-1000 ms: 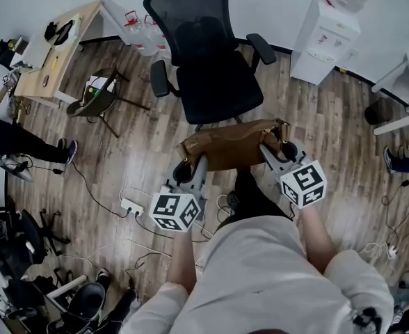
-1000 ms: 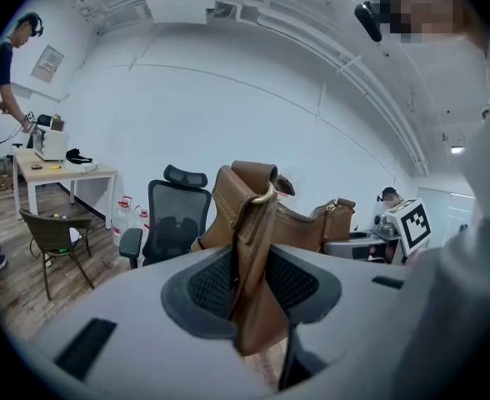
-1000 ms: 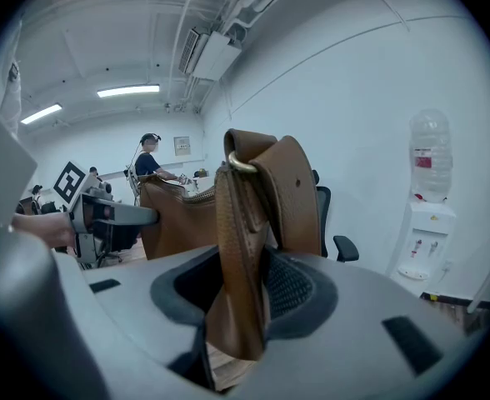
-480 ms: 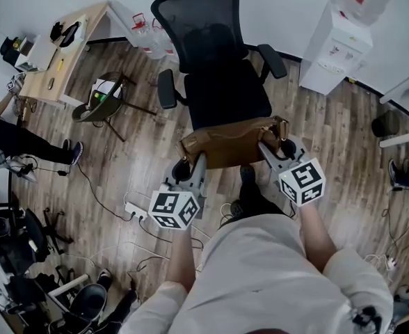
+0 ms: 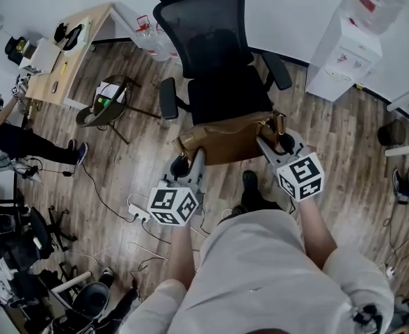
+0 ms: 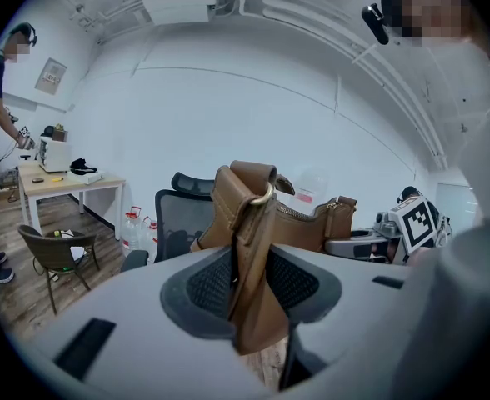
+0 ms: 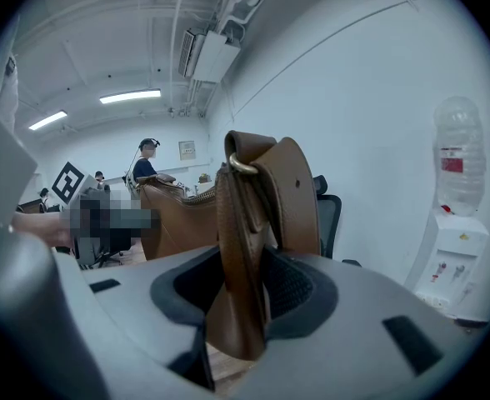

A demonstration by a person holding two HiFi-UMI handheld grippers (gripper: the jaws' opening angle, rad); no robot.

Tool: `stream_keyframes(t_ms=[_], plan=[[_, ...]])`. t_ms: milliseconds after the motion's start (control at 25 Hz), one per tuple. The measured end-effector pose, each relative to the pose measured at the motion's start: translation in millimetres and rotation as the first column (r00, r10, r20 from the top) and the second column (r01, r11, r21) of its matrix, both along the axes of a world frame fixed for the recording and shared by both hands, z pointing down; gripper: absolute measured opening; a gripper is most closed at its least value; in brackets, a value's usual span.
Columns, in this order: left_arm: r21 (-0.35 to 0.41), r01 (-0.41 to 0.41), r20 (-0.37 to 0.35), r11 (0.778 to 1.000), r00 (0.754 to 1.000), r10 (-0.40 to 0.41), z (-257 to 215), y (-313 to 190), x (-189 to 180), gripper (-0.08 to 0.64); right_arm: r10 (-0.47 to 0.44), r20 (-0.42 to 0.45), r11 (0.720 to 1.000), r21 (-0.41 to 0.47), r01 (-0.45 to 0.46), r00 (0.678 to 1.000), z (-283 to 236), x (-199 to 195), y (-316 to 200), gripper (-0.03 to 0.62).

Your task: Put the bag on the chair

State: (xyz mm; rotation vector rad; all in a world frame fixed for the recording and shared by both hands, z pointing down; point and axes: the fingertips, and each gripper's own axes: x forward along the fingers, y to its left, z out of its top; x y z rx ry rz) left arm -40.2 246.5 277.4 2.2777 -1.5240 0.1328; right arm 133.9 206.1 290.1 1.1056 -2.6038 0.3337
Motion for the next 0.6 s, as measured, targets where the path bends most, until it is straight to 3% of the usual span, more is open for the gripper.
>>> stream_keyframes(t_ms=[600], plan=[[-0.027,0.067,0.026,0.997,0.997,-0.066,8,-43,21,0.120,-0.063,0.015,0.998,-0.021,0.063,0.998,10,17,-56,0.152]])
